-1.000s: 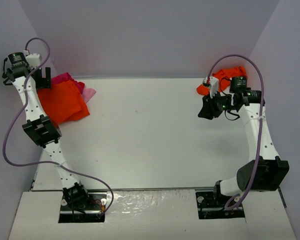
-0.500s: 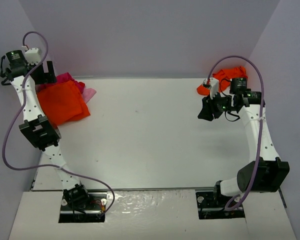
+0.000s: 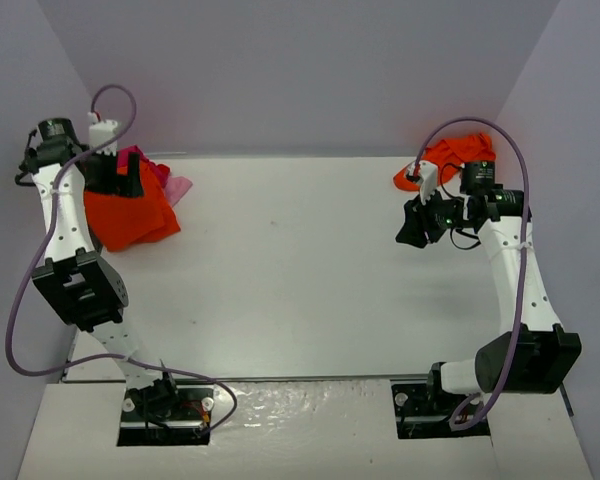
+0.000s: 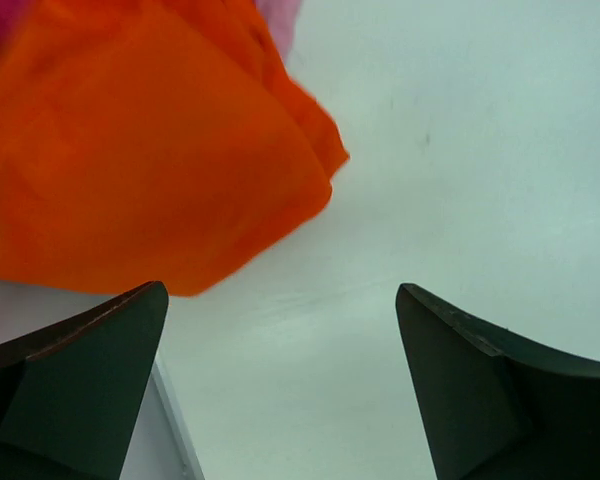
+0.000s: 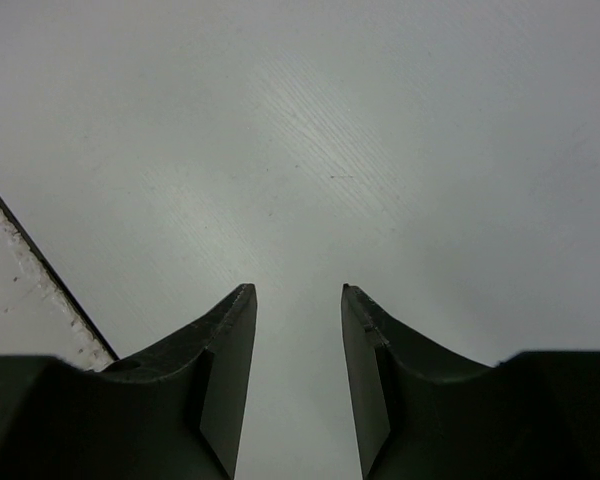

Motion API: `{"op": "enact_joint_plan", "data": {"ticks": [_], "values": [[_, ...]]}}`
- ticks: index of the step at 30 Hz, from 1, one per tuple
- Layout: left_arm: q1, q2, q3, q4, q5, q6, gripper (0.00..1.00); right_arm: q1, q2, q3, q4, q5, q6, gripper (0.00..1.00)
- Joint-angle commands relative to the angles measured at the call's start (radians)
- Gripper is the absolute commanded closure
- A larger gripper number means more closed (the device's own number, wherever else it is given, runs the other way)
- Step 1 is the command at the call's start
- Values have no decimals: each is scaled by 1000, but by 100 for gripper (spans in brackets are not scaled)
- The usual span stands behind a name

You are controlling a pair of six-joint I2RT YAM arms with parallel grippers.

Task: Fold and stack the t-shirts
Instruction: Neatly place the folded tshirt to the corner

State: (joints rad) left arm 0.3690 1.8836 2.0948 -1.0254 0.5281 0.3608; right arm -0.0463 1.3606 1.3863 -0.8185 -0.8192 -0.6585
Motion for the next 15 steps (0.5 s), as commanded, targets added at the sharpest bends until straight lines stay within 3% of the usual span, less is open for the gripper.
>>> {"op": "enact_joint_plan", "data": {"ticks": [1, 5, 9, 11, 13, 15], "values": [[2, -107, -260, 100, -57, 116, 3, -4, -29, -8, 16, -20, -20, 62], [-44, -138, -391, 143, -76, 136, 8, -5, -34, -18, 18, -21, -20, 62], [-79, -125, -423, 180, -49, 99, 38, -4, -51, -44, 22, 4, -18, 60], [-106, -123, -442, 197, -35, 76, 37, -4, -61, -66, 29, 34, -11, 57], [-153, -131, -482, 221, -38, 74, 26, -4, -73, -90, 48, 87, 7, 55], [-198, -152, -538, 278, -71, 59, 24, -4, -92, -132, 107, 149, 39, 54]]}}
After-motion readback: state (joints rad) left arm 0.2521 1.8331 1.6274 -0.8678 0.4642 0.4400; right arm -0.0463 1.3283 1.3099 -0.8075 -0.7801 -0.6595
